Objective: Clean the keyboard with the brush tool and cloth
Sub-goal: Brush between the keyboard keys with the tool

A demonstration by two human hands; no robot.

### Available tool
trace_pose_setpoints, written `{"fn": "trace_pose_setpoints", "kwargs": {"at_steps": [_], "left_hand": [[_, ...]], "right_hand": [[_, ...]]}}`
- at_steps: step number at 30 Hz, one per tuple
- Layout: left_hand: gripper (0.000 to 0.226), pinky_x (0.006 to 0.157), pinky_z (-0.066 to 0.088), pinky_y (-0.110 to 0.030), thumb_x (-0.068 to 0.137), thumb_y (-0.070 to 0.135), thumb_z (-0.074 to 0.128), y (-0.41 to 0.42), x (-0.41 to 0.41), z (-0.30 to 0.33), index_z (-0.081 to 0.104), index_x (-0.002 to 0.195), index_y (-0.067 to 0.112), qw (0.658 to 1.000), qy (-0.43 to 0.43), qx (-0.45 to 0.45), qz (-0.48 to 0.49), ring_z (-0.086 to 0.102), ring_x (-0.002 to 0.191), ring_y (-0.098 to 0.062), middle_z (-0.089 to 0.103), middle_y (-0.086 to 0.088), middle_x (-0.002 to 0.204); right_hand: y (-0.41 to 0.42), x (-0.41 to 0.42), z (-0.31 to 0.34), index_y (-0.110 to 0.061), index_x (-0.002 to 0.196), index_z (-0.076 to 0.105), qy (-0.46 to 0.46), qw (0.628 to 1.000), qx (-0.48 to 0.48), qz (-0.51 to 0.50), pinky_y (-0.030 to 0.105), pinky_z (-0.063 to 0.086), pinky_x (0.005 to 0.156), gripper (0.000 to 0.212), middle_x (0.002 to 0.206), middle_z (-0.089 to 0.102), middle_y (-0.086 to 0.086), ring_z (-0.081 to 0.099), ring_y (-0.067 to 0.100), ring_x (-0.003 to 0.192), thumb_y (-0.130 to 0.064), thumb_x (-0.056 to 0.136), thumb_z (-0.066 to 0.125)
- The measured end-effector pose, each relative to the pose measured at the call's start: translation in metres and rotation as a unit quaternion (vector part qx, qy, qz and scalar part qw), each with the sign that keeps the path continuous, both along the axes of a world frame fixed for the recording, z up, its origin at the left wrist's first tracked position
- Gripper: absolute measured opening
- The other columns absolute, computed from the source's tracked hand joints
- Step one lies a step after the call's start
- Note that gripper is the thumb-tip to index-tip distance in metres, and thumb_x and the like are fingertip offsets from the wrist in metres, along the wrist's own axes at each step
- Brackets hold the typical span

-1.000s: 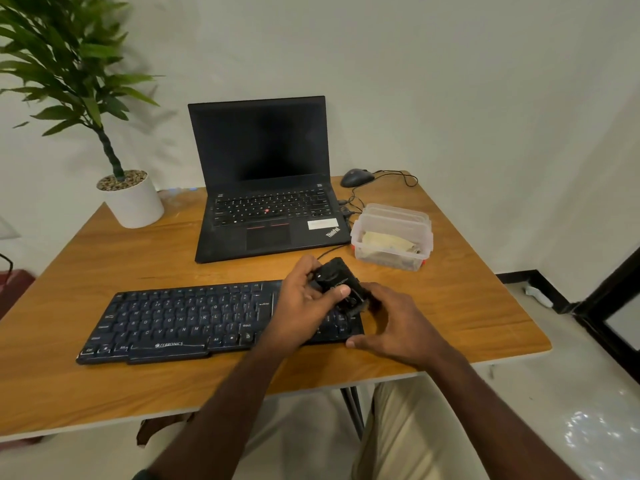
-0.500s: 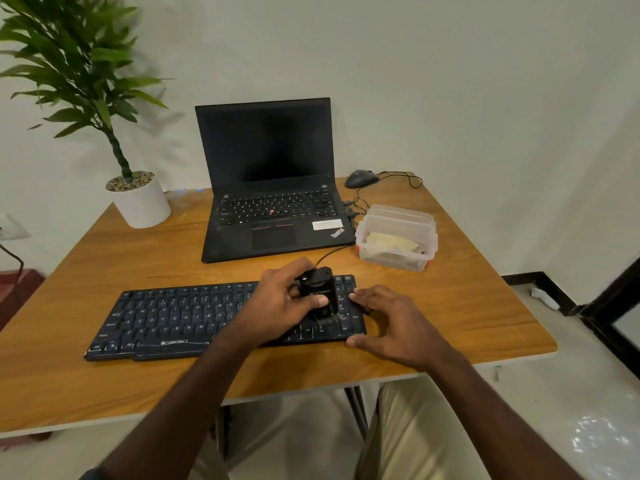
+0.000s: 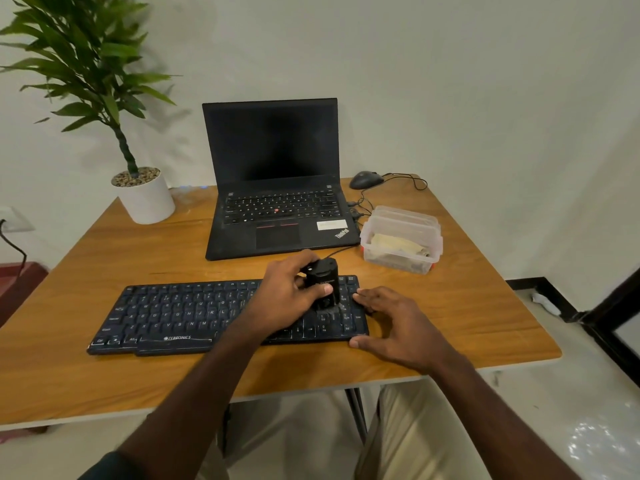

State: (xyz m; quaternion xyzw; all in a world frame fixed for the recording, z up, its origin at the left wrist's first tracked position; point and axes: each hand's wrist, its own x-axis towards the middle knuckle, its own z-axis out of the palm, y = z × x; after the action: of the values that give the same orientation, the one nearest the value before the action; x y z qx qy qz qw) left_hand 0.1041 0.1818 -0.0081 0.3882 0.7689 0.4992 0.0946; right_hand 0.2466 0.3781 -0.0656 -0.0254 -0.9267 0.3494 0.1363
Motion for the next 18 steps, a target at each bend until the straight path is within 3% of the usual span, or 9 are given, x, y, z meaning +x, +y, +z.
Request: {"fn": "trace_pose_setpoints", "kwargs": {"at_steps": [5, 9, 13, 18], "left_hand": [[0.029, 0.081, 0.059, -0.022, 0.084, 0.012, 0.078, -0.003, -0.001, 0.001, 0.063, 0.108, 0.018, 0.996, 0.065, 0.021, 0.05, 0.066, 0.097, -0.01, 0.067, 0.002, 0.104], [0.027, 0.083, 0.061, -0.027, 0.083, 0.005, 0.078, 0.0, 0.007, -0.003, 0.064, 0.105, 0.012, 0.998, -0.015, 0.06, 0.015, 0.07, 0.098, -0.011, 0.067, -0.002, 0.105], [0.029, 0.081, 0.062, -0.029, 0.084, 0.01, 0.078, -0.012, -0.005, -0.001, 0.061, 0.104, 0.024, 0.999, 0.006, 0.013, 0.037, 0.068, 0.102, -0.013, 0.065, 0.0, 0.11], [0.028, 0.083, 0.06, -0.025, 0.082, 0.011, 0.08, -0.015, -0.002, 0.005, 0.064, 0.102, 0.02, 1.0, 0.009, 0.007, 0.003, 0.068, 0.099, -0.009, 0.066, 0.004, 0.104]], "right_hand": [[-0.001, -0.002, 0.0, -0.02, 0.14, 0.058, 0.007, 1.0, -0.002, 0.005, 0.014, 0.041, 0.105, 0.083, 0.14, 0.055, -0.011, 0.048, -0.004, 0.127, -0.057, 0.071, 0.083], [0.0, -0.001, -0.001, -0.022, 0.141, 0.057, 0.002, 1.0, 0.003, 0.003, 0.008, 0.038, 0.102, 0.084, 0.141, 0.053, -0.013, 0.048, -0.006, 0.125, -0.061, 0.071, 0.081], [0.0, -0.001, -0.001, -0.022, 0.141, 0.057, -0.001, 1.0, -0.005, 0.005, 0.01, 0.04, 0.102, 0.084, 0.141, 0.053, -0.015, 0.047, -0.006, 0.127, -0.062, 0.071, 0.08], [0.0, -0.001, 0.0, -0.022, 0.141, 0.056, -0.006, 1.0, 0.001, 0.0, 0.002, 0.034, 0.099, 0.083, 0.14, 0.052, -0.015, 0.046, -0.007, 0.125, -0.058, 0.072, 0.082]]}}
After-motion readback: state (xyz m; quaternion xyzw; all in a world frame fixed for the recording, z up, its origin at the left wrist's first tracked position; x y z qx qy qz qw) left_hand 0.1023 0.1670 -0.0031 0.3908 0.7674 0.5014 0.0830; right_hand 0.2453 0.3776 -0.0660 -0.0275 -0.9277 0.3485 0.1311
